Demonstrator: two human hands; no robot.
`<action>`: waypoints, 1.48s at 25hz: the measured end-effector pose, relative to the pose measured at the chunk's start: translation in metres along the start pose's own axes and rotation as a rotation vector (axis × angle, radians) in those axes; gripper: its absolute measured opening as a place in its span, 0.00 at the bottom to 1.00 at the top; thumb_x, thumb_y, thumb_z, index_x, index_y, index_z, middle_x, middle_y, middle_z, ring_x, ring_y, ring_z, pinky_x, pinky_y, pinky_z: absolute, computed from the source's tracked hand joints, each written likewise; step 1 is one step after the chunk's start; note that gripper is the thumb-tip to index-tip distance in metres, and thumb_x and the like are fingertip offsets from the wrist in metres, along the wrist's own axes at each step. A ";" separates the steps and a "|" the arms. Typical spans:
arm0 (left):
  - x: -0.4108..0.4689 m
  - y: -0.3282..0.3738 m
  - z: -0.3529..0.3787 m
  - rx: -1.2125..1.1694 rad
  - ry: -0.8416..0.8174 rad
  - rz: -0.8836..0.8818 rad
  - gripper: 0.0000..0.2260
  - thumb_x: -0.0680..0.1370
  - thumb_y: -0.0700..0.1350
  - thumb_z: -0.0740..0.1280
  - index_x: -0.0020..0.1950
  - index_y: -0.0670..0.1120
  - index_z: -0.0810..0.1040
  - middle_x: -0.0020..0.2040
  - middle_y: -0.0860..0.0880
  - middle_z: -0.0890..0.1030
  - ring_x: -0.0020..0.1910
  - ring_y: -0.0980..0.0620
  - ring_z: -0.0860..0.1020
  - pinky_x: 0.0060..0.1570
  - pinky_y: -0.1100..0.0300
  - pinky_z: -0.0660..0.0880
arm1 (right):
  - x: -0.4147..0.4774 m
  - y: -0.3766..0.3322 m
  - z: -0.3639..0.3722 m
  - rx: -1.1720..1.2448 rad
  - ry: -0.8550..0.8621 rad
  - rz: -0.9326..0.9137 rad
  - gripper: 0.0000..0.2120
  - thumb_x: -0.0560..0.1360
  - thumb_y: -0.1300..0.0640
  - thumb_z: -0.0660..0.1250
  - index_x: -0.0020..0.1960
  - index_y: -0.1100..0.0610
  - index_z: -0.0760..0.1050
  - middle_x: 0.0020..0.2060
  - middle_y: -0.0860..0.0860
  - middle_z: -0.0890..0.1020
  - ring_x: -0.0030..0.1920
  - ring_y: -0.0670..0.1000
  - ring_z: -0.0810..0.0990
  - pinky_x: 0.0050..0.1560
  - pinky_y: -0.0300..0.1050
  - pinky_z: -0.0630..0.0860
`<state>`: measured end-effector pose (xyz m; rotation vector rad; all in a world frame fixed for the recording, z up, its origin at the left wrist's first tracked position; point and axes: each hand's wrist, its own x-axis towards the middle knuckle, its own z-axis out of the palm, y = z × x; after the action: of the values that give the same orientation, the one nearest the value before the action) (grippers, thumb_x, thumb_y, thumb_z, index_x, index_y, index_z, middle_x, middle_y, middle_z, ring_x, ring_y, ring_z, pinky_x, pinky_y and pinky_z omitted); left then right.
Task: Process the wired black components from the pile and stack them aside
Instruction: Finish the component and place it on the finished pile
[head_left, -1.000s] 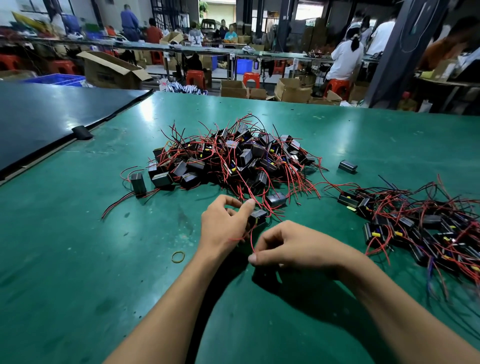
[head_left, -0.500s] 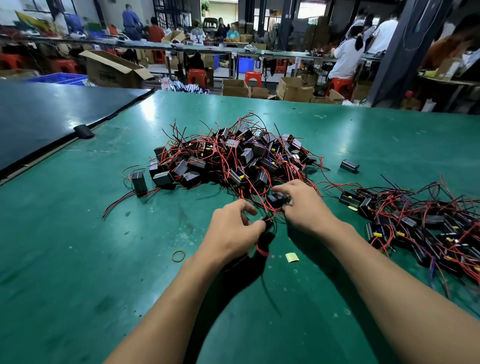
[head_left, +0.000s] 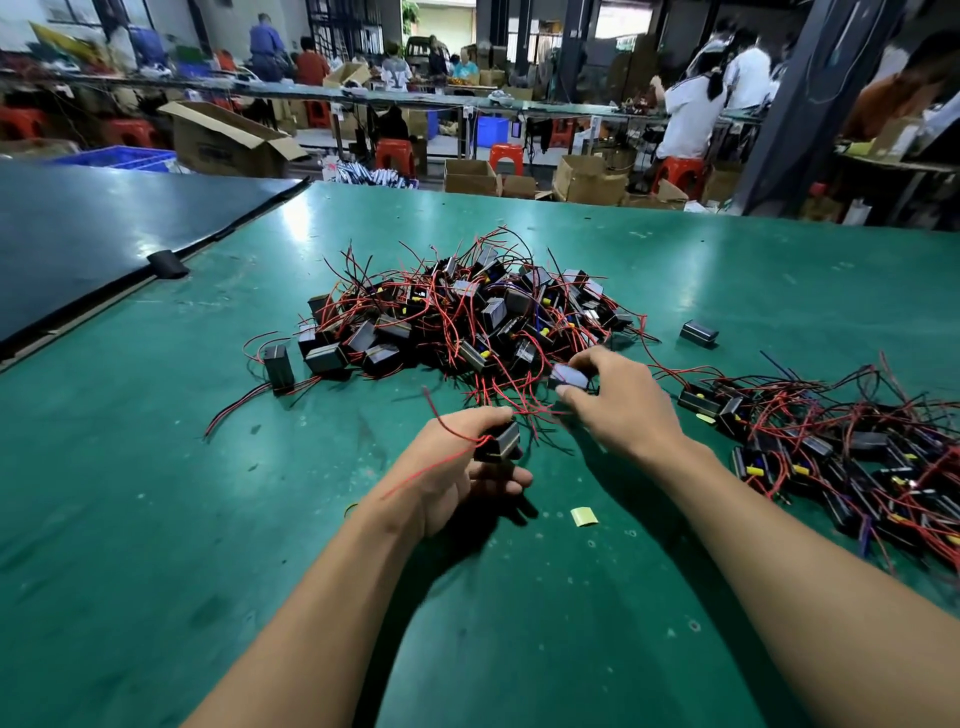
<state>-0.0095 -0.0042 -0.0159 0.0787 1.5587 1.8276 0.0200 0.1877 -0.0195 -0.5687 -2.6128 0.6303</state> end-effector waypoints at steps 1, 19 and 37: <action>0.001 0.000 0.000 -0.006 0.013 0.026 0.07 0.79 0.44 0.67 0.45 0.41 0.75 0.31 0.44 0.79 0.28 0.46 0.79 0.27 0.61 0.77 | 0.000 -0.001 -0.002 0.020 0.052 0.011 0.11 0.77 0.46 0.69 0.57 0.48 0.77 0.50 0.47 0.81 0.49 0.53 0.78 0.46 0.47 0.72; -0.007 -0.011 0.007 0.188 -0.259 0.169 0.03 0.74 0.34 0.71 0.46 0.40 0.82 0.39 0.42 0.81 0.34 0.51 0.78 0.34 0.63 0.76 | -0.002 -0.030 -0.047 1.734 -0.167 0.395 0.16 0.85 0.50 0.52 0.49 0.58 0.73 0.37 0.53 0.81 0.26 0.46 0.68 0.27 0.36 0.67; 0.001 -0.018 0.003 0.377 -0.072 0.370 0.07 0.74 0.36 0.70 0.48 0.47 0.81 0.42 0.44 0.86 0.39 0.51 0.82 0.43 0.61 0.78 | -0.071 0.014 -0.029 0.689 -0.206 0.237 0.06 0.81 0.54 0.65 0.51 0.52 0.81 0.44 0.53 0.86 0.42 0.48 0.82 0.49 0.45 0.77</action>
<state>-0.0006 -0.0011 -0.0314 0.6391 1.9141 1.7466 0.0964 0.1761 -0.0224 -0.6047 -2.2868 1.6435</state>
